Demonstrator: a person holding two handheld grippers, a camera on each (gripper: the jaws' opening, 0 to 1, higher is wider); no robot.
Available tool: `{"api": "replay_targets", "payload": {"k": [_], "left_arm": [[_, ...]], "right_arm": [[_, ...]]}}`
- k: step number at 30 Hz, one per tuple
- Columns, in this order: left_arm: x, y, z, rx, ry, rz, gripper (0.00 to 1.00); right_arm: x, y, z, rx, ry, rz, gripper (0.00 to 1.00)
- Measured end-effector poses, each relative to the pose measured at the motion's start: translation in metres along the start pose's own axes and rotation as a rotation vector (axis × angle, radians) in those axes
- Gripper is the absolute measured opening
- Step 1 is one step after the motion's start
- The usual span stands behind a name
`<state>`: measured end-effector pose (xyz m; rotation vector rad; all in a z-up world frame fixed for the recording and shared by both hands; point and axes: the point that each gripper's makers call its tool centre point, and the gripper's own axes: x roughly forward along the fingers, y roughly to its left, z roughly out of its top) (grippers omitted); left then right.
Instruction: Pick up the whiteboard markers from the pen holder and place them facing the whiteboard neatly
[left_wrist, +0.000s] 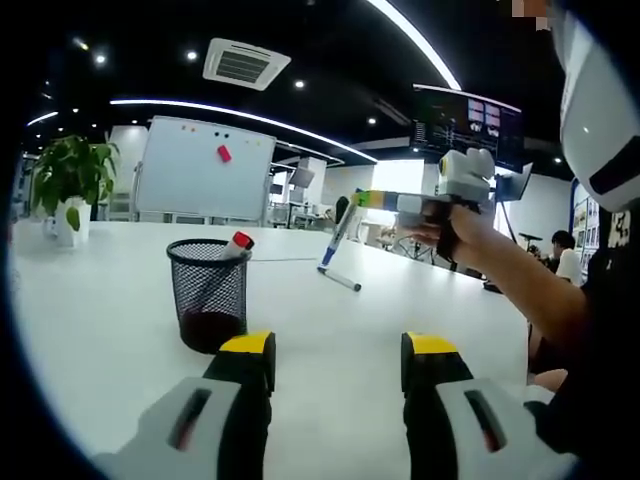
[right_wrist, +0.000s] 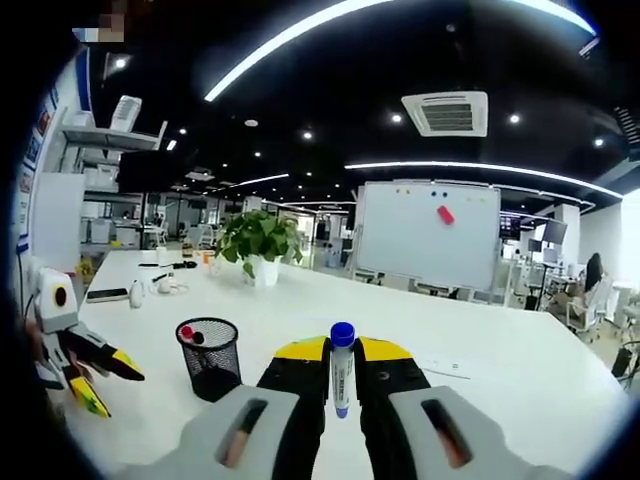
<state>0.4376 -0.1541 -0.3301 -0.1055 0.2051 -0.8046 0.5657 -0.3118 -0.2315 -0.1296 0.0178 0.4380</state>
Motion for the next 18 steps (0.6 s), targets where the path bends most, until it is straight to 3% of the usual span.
{"api": "replay_targets", "payload": {"k": [18], "left_arm": [[0.002, 0.0, 0.002, 0.009, 0.006, -0.013, 0.52]], "right_arm": [[-0.006, -0.019, -0.001, -0.027, -0.004, -0.06, 0.13]]}}
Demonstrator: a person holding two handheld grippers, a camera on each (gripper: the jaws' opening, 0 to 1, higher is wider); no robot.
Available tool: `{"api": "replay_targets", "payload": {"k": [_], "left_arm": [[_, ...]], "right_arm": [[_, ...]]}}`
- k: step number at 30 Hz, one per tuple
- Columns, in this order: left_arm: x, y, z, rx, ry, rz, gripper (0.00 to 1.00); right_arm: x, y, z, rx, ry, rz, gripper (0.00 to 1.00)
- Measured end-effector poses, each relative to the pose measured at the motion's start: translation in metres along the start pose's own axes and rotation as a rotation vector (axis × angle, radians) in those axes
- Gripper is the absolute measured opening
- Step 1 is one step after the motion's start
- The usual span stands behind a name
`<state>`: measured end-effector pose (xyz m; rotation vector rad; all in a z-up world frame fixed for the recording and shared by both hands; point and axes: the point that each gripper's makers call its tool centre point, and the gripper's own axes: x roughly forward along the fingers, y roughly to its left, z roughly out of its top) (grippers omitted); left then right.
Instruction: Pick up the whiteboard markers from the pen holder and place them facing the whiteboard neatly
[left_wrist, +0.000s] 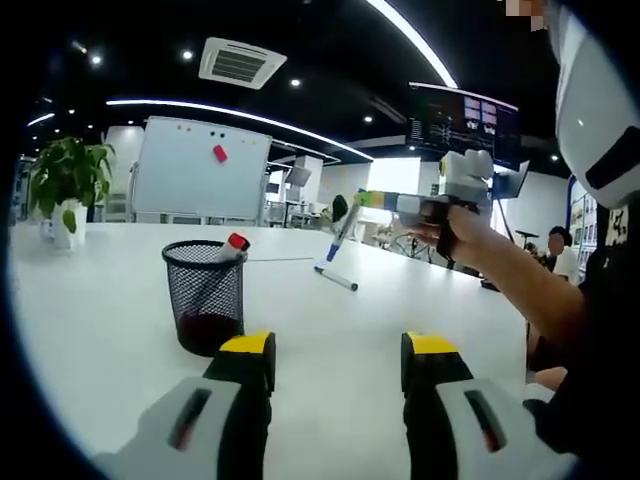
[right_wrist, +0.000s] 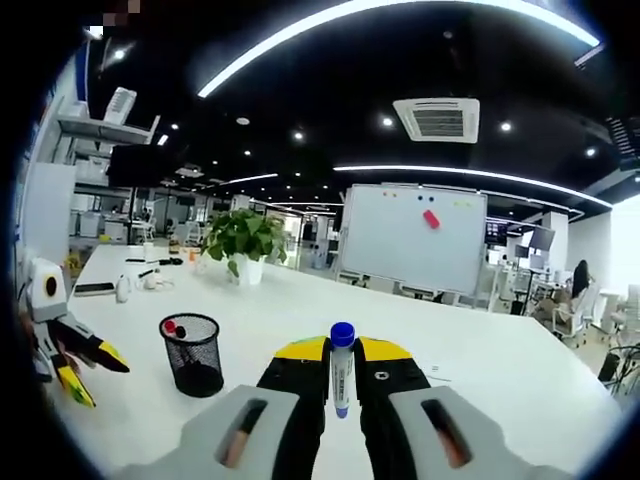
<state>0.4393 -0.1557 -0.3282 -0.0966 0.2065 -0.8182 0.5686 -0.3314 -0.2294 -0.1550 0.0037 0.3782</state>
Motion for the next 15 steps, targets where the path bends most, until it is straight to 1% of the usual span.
{"api": "replay_targets", "payload": {"k": [9, 13, 15], "left_arm": [[0.004, -0.003, 0.0, 0.002, 0.006, -0.015, 0.52], [0.006, -0.004, 0.0, 0.004, 0.006, -0.019, 0.52], [0.006, -0.005, 0.0, 0.004, 0.005, -0.022, 0.52]], "right_arm": [[-0.007, -0.016, 0.001, -0.004, -0.005, -0.047, 0.13], [-0.008, -0.019, 0.002, -0.005, -0.009, -0.054, 0.13], [-0.006, -0.017, 0.001, -0.006, -0.005, -0.043, 0.13]]}}
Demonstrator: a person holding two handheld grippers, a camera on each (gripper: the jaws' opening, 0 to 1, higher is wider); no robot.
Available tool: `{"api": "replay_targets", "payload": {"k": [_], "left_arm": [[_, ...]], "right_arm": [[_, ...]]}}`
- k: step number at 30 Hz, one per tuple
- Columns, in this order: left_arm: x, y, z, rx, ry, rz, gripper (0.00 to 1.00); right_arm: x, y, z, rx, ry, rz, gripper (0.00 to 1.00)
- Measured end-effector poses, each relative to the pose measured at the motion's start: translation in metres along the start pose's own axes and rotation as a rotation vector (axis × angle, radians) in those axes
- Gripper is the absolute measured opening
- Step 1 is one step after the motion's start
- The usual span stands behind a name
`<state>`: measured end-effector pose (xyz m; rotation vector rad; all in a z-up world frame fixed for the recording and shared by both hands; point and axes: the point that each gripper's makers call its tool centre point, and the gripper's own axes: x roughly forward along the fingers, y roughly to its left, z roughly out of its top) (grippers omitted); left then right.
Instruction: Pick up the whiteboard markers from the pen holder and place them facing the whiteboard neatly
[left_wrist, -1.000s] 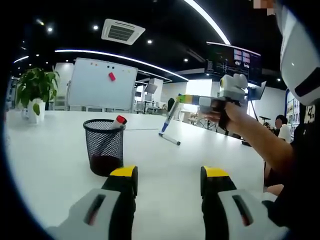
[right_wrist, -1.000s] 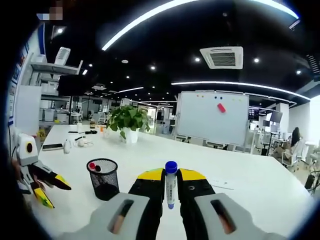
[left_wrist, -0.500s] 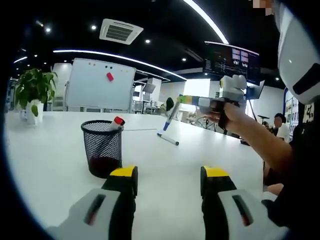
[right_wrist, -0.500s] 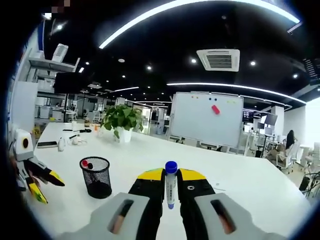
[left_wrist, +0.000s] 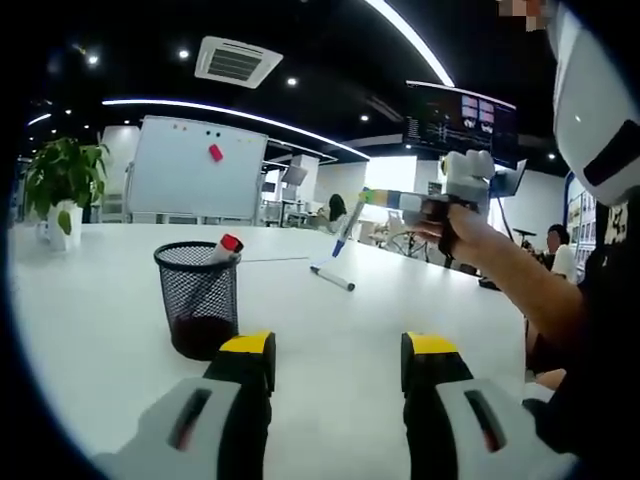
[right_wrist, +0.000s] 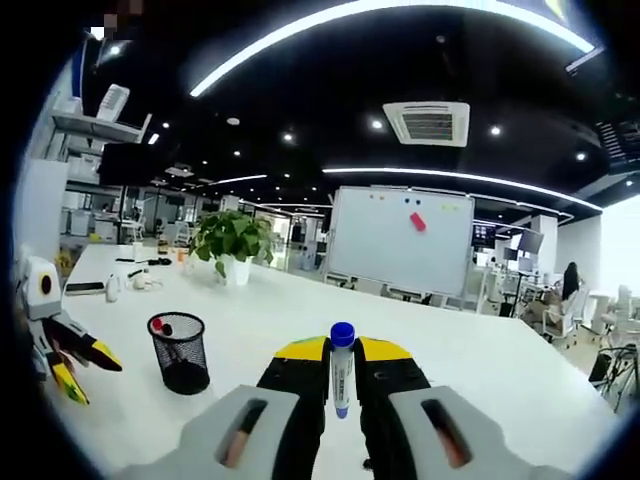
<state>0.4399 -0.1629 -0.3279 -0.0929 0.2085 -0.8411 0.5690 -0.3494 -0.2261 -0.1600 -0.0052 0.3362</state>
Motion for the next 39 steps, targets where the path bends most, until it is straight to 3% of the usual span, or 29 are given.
{"api": "replay_targets", "payload": {"k": [12, 16, 39], "left_arm": [[0.0, 0.001, 0.0, 0.001, -0.001, 0.005, 0.52], [0.0, 0.003, 0.0, 0.002, -0.001, 0.011, 0.47], [-0.009, 0.003, 0.002, -0.001, -0.022, 0.035, 0.51]], "right_arm": [[-0.003, -0.006, -0.002, -0.01, 0.0, -0.025, 0.13], [-0.006, -0.009, -0.001, -0.012, -0.005, -0.036, 0.13], [-0.017, -0.027, -0.011, -0.002, 0.0, -0.104, 0.13]]}}
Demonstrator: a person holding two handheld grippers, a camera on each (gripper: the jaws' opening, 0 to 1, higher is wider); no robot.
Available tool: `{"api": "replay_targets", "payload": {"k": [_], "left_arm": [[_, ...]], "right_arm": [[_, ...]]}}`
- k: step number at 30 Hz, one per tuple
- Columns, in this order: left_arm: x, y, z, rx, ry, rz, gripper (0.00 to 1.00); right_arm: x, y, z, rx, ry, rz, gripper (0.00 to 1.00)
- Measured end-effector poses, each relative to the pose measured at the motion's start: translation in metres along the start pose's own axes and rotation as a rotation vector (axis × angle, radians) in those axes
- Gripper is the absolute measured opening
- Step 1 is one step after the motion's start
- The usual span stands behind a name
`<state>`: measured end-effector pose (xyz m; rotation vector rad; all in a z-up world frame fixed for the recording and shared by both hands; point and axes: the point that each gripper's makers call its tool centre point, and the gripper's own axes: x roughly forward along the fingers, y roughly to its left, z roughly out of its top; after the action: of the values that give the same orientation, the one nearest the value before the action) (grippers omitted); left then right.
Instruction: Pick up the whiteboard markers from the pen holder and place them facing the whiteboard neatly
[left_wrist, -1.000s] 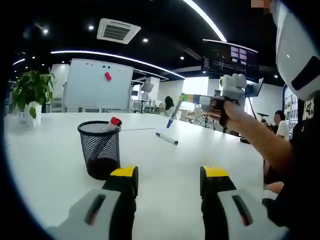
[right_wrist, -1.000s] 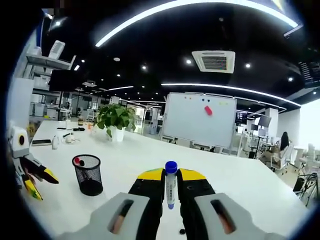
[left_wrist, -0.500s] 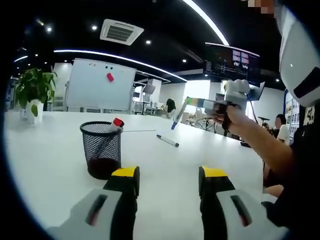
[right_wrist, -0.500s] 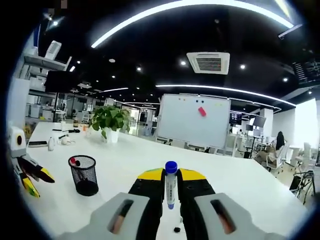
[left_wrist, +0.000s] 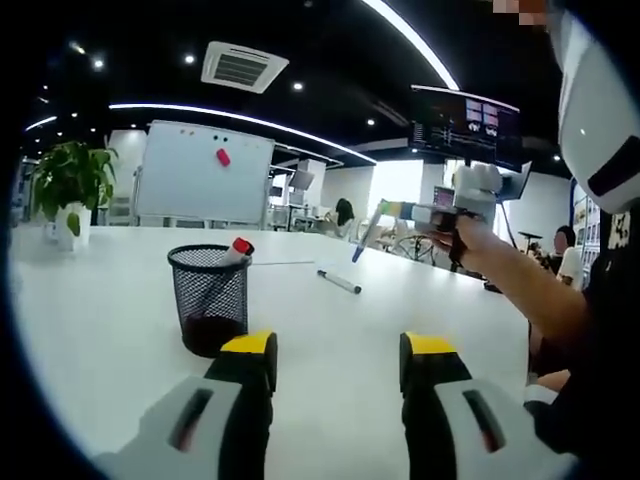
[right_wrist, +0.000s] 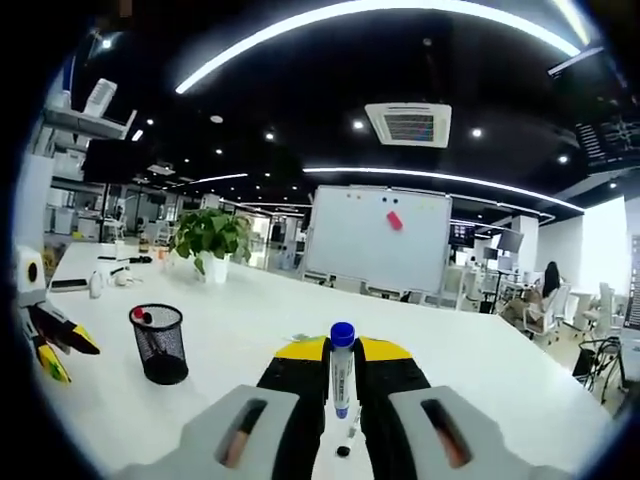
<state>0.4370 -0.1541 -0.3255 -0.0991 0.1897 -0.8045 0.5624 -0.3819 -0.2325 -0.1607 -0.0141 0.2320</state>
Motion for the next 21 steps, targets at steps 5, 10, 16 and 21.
{"api": "replay_targets", "payload": {"k": [5, 10, 16, 21], "left_arm": [[-0.0004, -0.0012, -0.0002, 0.0, 0.0, -0.003, 0.51], [-0.0009, -0.0014, -0.0003, 0.004, 0.001, -0.002, 0.51], [-0.0014, -0.0002, -0.0017, -0.003, 0.003, 0.0, 0.51], [-0.0005, -0.0005, -0.0011, -0.003, 0.003, -0.005, 0.51]], "right_arm": [[-0.0008, -0.0006, -0.001, -0.003, 0.003, 0.002, 0.13], [-0.0004, -0.0028, -0.0013, -0.015, 0.0, -0.006, 0.13], [0.0008, -0.004, -0.0022, -0.006, 0.0, -0.01, 0.13], [0.0008, -0.0086, -0.0044, -0.005, 0.001, -0.022, 0.13]]}}
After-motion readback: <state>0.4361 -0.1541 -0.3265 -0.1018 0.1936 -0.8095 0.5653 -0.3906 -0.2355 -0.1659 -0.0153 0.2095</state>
